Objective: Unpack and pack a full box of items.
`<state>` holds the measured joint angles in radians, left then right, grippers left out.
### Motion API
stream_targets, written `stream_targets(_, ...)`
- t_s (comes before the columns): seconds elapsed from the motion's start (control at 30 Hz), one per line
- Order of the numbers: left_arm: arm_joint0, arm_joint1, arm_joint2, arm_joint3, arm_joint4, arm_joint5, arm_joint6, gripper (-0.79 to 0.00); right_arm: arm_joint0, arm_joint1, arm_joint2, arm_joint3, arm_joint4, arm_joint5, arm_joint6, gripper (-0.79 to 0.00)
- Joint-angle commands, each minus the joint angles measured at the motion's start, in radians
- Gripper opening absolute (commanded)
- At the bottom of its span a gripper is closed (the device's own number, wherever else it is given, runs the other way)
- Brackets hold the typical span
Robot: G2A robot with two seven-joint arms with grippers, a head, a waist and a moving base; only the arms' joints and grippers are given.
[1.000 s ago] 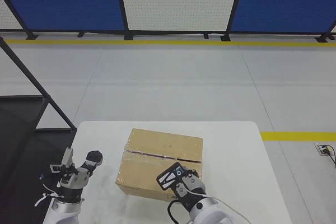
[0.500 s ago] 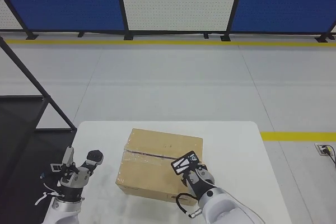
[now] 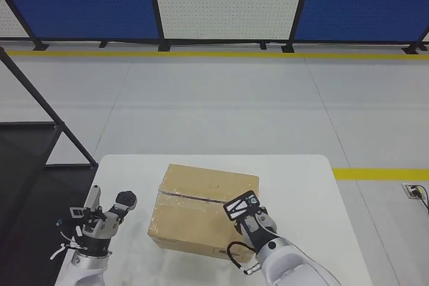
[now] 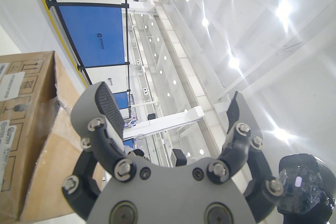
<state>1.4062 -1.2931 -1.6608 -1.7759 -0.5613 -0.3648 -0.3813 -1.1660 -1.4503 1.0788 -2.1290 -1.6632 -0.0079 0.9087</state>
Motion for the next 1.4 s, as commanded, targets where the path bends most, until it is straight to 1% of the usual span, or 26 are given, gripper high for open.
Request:
stream_targets(0.0, 0.002, 0.000, -0.001, 0.000, 0.000, -0.002, 0.000, 0.000, 0.010, -0.001, 0.007, 0.012, 0.004, -0.006, 0.014, -0.785)
stream_targets(0.3, 0.009, 0.001, -0.013, 0.001, -0.012, -0.006, -0.001, 0.000, 0.041, -0.007, 0.039, 0.046, 0.024, 0.008, 0.099, -0.785)
stream_targets(0.6, 0.002, 0.002, -0.009, 0.007, -0.010, -0.002, -0.004, 0.000, 0.007, -0.006, 0.078, 0.036, 0.037, 0.019, 0.158, -0.785)
stream_targets(0.87, -0.004, 0.002, -0.004, 0.011, -0.008, 0.000, -0.004, 0.000, -0.003, -0.008, 0.098, 0.052, 0.052, 0.027, 0.167, -0.785)
stream_targets(1.0, -0.003, 0.002, -0.004, 0.011, -0.006, -0.001, -0.003, 0.000, 0.000, -0.010, 0.099, 0.065, 0.032, 0.054, 0.172, -0.785)
stream_targets(1.03, -0.003, 0.002, -0.004, 0.011, -0.005, -0.002, -0.003, 0.000, 0.001, -0.010, 0.098, 0.068, 0.031, 0.056, 0.173, -0.763)
stream_targets(1.1, -0.002, 0.003, -0.004, 0.010, -0.003, -0.001, -0.001, 0.000, 0.003, -0.011, 0.100, 0.070, 0.031, 0.060, 0.174, -0.582)
stream_targets(1.13, -0.001, 0.003, -0.004, 0.010, -0.003, 0.000, -0.001, 0.000, 0.002, -0.011, 0.101, 0.070, 0.030, 0.063, 0.176, -0.413)
stream_targets(1.17, -0.001, 0.003, -0.004, 0.009, -0.003, -0.001, -0.001, 0.000, 0.000, -0.012, 0.104, 0.067, 0.031, 0.068, 0.175, -0.102)
stream_targets(1.2, -0.001, 0.003, -0.004, 0.009, -0.001, -0.001, 0.000, 0.000, -0.003, -0.012, 0.106, 0.061, 0.034, 0.071, 0.173, 0.000)
stream_targets(1.37, -0.001, 0.003, -0.002, 0.009, -0.001, -0.001, -0.002, 0.000, -0.027, -0.012, 0.113, 0.031, 0.028, 0.075, 0.157, 0.000)
